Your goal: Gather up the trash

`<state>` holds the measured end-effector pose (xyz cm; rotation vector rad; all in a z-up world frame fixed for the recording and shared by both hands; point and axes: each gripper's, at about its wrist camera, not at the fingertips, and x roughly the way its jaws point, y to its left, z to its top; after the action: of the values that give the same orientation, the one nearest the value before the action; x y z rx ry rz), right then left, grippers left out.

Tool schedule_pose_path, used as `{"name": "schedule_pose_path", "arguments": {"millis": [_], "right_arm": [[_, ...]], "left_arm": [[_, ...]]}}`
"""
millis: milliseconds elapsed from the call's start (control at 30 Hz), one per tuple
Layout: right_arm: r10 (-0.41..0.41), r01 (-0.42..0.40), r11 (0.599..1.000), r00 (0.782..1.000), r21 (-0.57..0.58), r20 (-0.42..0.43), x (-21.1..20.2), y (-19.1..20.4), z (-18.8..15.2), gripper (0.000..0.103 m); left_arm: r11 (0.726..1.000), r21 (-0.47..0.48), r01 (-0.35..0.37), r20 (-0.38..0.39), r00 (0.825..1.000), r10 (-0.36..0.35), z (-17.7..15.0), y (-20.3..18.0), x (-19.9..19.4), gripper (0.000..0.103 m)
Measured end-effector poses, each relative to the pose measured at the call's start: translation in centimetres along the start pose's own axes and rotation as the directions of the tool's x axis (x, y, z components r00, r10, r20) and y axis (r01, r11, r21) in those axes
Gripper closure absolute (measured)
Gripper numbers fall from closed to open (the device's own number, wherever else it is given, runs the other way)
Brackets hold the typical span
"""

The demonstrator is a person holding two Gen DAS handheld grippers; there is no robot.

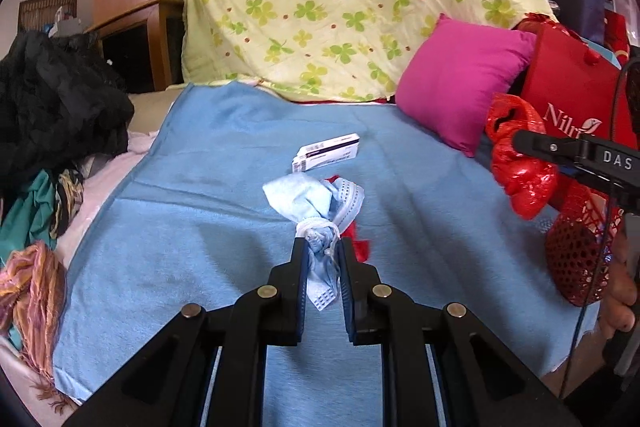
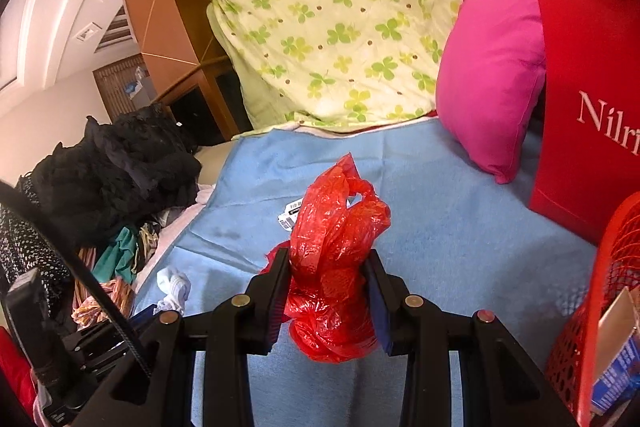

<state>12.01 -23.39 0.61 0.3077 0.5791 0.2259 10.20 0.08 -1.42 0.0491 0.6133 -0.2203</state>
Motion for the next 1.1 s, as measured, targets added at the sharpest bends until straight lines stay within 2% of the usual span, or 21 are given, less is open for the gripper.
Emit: {"name": "schedule_pose_path", "arguments": {"millis": [533,1100], "right_arm": [[0.027,-0.032,0.999,0.990,0.030,0.141,-6.4,-1.6,-0.2,0.064],[0.005,-0.040,0.991,0.966,0.129,0.259,-12.9,-7.1,-0.8,0.064]], "left_arm": [[0.994,0.105,-0.040,0.101,0.994,0.029,3.2,-6.8,-5.3,0.087],[0.981,0.191,-0.038,0.152,0.988,0.008,4.8,-12.8,-7.6,0.087]]}}
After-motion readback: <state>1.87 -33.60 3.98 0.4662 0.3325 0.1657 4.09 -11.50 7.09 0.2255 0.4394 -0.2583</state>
